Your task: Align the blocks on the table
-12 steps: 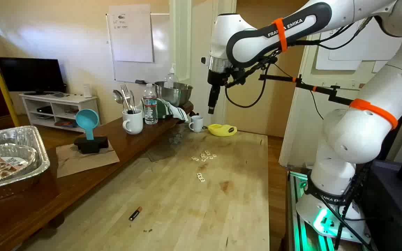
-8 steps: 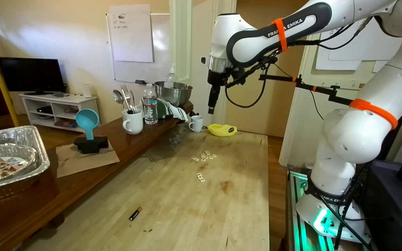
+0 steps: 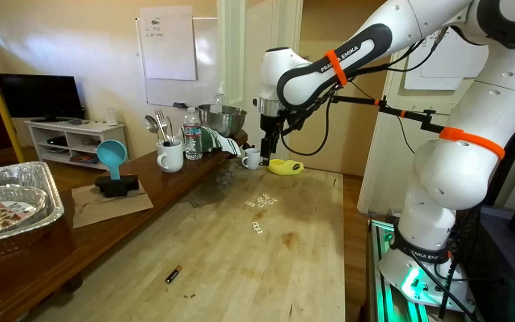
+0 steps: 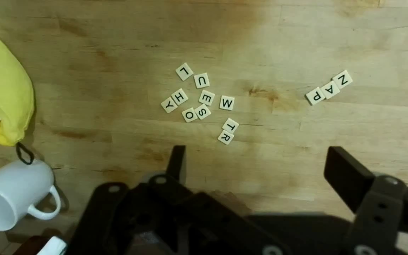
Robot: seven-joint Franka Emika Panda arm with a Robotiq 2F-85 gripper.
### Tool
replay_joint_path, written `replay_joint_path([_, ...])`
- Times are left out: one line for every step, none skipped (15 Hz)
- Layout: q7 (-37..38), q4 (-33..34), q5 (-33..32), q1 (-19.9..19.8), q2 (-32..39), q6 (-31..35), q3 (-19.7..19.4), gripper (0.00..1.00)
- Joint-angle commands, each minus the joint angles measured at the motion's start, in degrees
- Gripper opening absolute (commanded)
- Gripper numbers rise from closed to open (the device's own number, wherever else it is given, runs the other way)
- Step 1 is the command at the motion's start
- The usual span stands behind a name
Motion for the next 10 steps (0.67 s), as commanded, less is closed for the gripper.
replay_joint_path([-2.34, -1.75, 3.54, 0.16, 5.71, 8.01, -1.86, 1.00])
replay_joint_path([-3.57, -2.29, 4.37, 0.11, 7.02, 10.22, -2.27, 1.00])
replay_joint_path([-6.35, -2.83, 6.13, 0.29, 8.12, 12.03, -2.87, 1.00])
replay_joint_path([-9.85, -3.47, 8.04, 0.42, 9.11, 13.95, -3.45, 1.00])
replay_joint_path([-12.49, -3.91, 9.59, 0.33, 10.08, 15.50, -3.78, 1.00])
replay_joint_path([-16.16, -4.28, 11.70, 0.23, 11.10, 17.12, -4.28, 1.00])
replay_joint_path([-18.99, -4.48, 13.45, 0.06, 12.06, 18.63, -4.62, 1.00])
replay_joint_path([-21.95, -4.45, 15.53, -0.17, 13.08, 19.91, -5.04, 1.00])
replay_joint_path([-24.43, -4.21, 17.65, -0.45, 14.21, 21.33, -5.38, 1.00])
replay_joint_path([-27.13, -4.18, 20.56, -0.65, 15.00, 22.81, -5.62, 1.00])
